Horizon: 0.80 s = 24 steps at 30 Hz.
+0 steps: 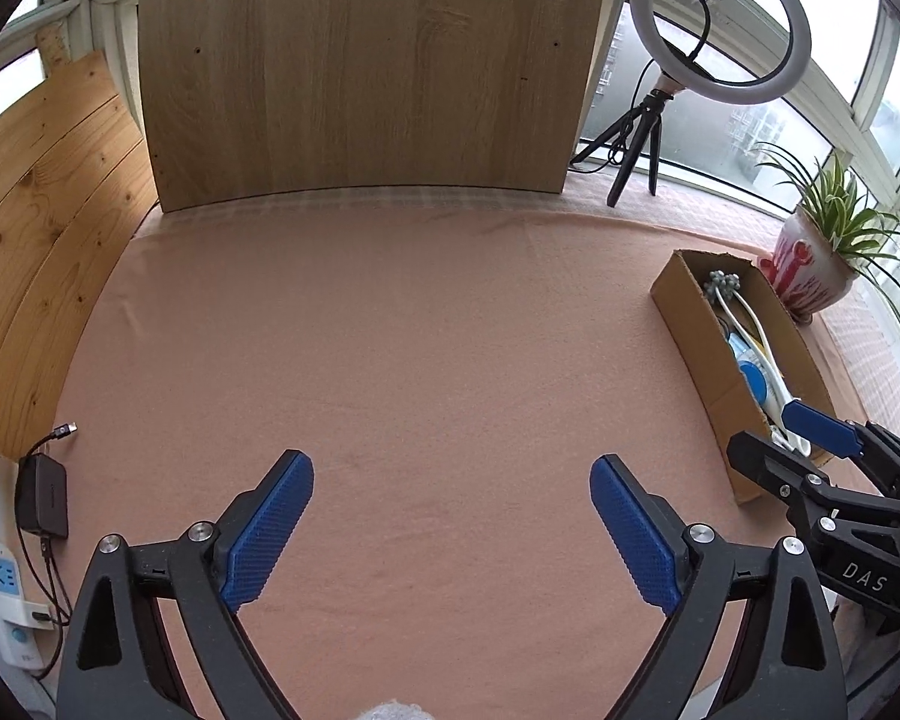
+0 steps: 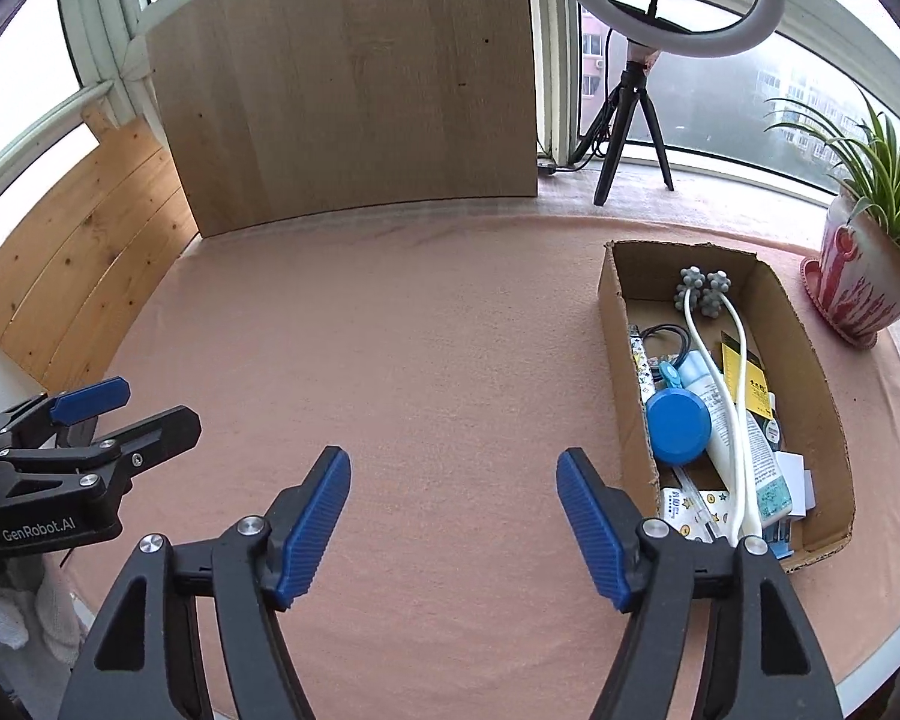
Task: Organize objects
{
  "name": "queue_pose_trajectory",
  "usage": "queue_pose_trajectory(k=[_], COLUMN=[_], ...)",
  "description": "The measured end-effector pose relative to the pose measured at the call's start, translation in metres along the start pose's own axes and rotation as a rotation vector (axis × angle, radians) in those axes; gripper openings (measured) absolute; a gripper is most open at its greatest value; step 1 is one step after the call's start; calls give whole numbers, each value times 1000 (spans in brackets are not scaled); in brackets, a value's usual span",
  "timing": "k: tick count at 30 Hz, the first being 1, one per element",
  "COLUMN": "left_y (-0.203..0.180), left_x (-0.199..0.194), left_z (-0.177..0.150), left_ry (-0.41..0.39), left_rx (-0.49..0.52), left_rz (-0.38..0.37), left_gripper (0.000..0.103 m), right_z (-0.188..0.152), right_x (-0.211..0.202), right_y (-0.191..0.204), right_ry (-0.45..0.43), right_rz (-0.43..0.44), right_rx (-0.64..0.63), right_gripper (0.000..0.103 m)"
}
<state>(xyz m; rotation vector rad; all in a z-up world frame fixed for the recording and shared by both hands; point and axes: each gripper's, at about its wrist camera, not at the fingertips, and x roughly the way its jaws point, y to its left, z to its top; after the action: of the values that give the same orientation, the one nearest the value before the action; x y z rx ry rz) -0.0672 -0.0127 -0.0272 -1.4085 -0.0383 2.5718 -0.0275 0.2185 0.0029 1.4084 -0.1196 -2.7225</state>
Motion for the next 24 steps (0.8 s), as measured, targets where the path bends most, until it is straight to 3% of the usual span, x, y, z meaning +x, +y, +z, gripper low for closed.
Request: queue_pose_trajectory(k=[11,24], left_y=[39,49], left_x=[-4,4], left_z=[-39,-49], left_ry=[27,59], left_rx=[-62,-22], left_rz=[84,74], left_gripper=[96,96], right_z=[-27,-35], right_x=[13,22], right_y=[40,58], right_ry=[-9,-13], right_rz=[-33,-64], right_rx=[-39,-47], right_gripper=[72,72])
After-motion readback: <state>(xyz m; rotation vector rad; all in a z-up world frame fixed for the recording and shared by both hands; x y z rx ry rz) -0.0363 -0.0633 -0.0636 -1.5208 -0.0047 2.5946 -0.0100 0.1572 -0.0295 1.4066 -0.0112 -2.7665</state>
